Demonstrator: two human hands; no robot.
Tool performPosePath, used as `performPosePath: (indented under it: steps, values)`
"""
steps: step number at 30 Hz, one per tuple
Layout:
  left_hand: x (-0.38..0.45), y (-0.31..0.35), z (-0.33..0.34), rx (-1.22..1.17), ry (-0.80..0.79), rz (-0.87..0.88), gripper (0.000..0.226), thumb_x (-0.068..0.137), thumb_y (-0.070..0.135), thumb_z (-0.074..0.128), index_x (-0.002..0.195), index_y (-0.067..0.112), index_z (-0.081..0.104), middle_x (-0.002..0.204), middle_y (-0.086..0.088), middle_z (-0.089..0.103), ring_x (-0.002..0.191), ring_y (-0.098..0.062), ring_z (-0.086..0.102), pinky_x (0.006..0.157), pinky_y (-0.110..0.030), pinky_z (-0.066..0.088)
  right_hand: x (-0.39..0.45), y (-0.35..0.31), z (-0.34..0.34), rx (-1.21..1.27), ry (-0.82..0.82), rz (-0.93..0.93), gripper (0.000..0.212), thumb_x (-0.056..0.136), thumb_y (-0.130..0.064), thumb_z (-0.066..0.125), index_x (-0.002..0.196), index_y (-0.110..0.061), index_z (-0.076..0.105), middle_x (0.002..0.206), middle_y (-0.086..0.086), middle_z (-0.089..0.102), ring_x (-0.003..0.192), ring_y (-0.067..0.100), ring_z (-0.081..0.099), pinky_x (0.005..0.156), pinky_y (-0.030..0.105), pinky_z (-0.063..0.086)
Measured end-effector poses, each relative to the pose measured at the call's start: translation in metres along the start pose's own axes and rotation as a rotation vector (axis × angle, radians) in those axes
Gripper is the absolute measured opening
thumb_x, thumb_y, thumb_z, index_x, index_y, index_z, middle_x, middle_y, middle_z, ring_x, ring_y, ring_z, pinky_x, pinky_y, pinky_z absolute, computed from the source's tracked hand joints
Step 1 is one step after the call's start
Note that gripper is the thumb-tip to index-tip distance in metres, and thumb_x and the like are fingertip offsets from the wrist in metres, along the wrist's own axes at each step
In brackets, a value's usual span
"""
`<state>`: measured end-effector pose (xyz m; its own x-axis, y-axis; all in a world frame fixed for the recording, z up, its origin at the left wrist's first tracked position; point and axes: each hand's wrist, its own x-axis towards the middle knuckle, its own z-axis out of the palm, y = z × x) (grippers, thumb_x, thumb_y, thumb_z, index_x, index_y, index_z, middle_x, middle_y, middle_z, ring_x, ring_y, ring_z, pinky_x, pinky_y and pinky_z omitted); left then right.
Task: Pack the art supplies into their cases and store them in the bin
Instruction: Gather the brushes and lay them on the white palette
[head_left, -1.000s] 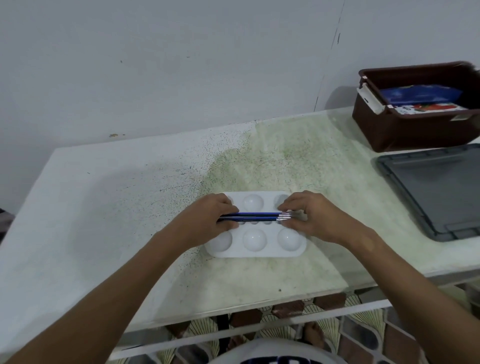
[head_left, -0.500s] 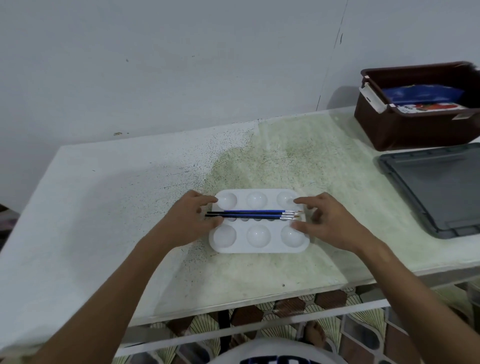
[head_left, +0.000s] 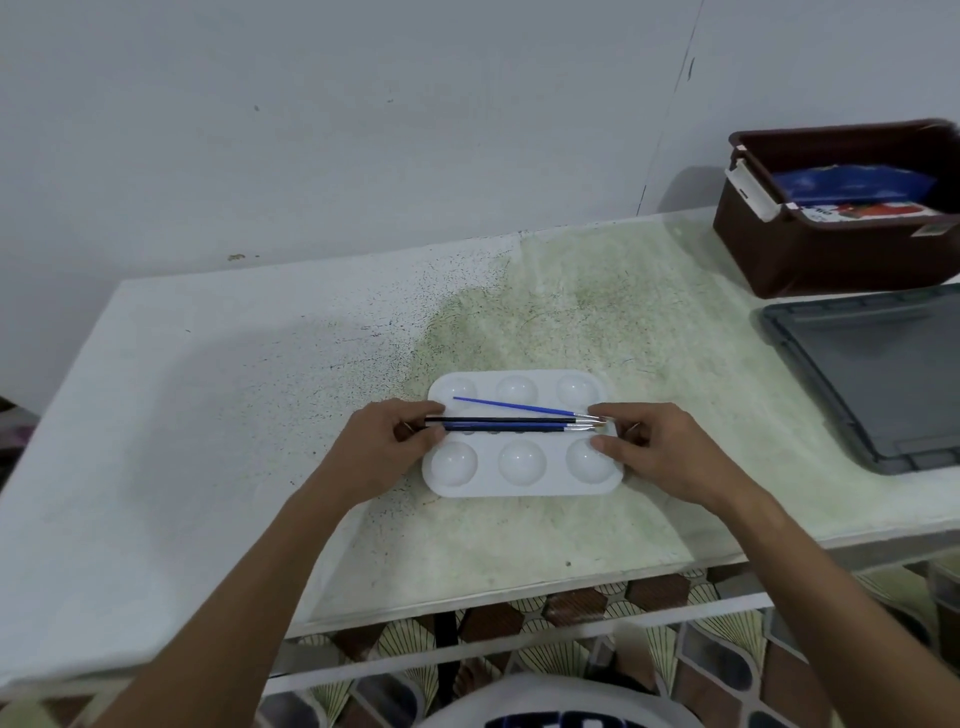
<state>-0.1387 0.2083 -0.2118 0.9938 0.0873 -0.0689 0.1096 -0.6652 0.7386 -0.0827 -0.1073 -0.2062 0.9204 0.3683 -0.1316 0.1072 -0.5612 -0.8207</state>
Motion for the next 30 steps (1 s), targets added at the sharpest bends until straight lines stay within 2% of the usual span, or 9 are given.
performPosePath:
  steps: [3,5,8,16,20,23,25,30]
  values:
    - [0.003,0.007,-0.005,0.016,-0.065,-0.007,0.048,0.085,0.033,0.069,0.127,0.046,0.051,0.089,0.010,0.062,0.068,0.001,0.054,0.071,-0.011,0.039,0.004,-0.001,-0.003,0.031,-0.021,0.001,0.035,0.084,-0.024,0.072,0.118,-0.029,0.067,0.075,-0.004,0.067,0.055,-0.001,0.049,0.055,0.009,0.039]
    - [0.009,0.014,-0.009,0.106,-0.150,0.005,0.051,0.086,0.039,0.067,0.132,0.049,0.045,0.095,0.011,0.061,0.079,0.000,0.055,0.076,-0.013,0.039,0.009,-0.001,-0.006,0.009,-0.061,0.000,0.032,0.085,-0.023,0.071,0.116,-0.030,0.068,0.079,-0.007,0.064,0.056,-0.002,0.050,0.057,0.009,0.039]
    - [0.015,0.020,-0.010,0.192,-0.207,0.011,0.048,0.088,0.041,0.064,0.134,0.042,0.050,0.104,0.010,0.059,0.094,-0.006,0.054,0.084,-0.021,0.039,0.016,-0.002,-0.011,-0.025,-0.093,-0.015,0.028,0.086,-0.021,0.070,0.114,-0.029,0.070,0.090,-0.008,0.062,0.061,-0.004,0.052,0.060,0.010,0.041]
    - [0.011,0.021,-0.001,0.101,-0.081,-0.018,0.030,0.086,0.035,0.068,0.116,0.035,0.067,0.090,0.014,0.061,0.082,-0.001,0.056,0.076,-0.021,0.040,0.025,-0.001,-0.022,0.095,-0.182,0.001,0.020,0.088,-0.015,0.068,0.105,-0.026,0.073,0.056,-0.012,0.057,0.048,0.006,0.044,0.050,0.020,0.041]
    - [0.011,0.030,0.009,-0.018,-0.029,-0.072,0.023,0.084,0.032,0.072,0.107,0.035,0.071,0.090,0.020,0.067,0.078,0.002,0.062,0.070,-0.015,0.045,0.027,-0.001,-0.035,0.136,-0.216,-0.004,0.019,0.087,-0.014,0.069,0.102,-0.024,0.074,0.061,-0.006,0.058,0.051,0.012,0.047,0.052,0.025,0.047]
    - [0.017,0.055,0.011,-0.110,-0.031,-0.096,0.021,0.081,0.029,0.076,0.102,0.033,0.073,0.073,0.011,0.065,0.053,-0.004,0.058,0.050,-0.013,0.042,0.034,-0.003,-0.065,0.102,-0.208,-0.036,0.019,0.085,-0.016,0.072,0.101,-0.025,0.074,0.065,0.003,0.059,0.050,0.015,0.050,0.052,0.025,0.047]
    - [0.027,0.083,0.010,-0.148,-0.019,-0.073,0.022,0.080,0.027,0.077,0.101,0.031,0.073,0.068,0.005,0.063,0.051,-0.011,0.058,0.047,-0.020,0.044,0.040,-0.008,-0.096,0.067,-0.197,-0.082,0.020,0.083,-0.016,0.073,0.101,-0.026,0.074,0.063,0.002,0.058,0.048,0.016,0.051,0.051,0.023,0.045]
    - [0.082,0.176,0.015,-0.189,0.048,0.062,0.021,0.079,0.026,0.078,0.099,0.026,0.074,0.072,-0.006,0.062,0.052,-0.014,0.057,0.047,-0.027,0.045,0.058,-0.027,-0.207,0.006,-0.118,-0.197,0.024,0.080,-0.018,0.074,0.104,-0.021,0.073,0.066,0.009,0.057,0.048,0.015,0.052,0.049,0.016,0.042]
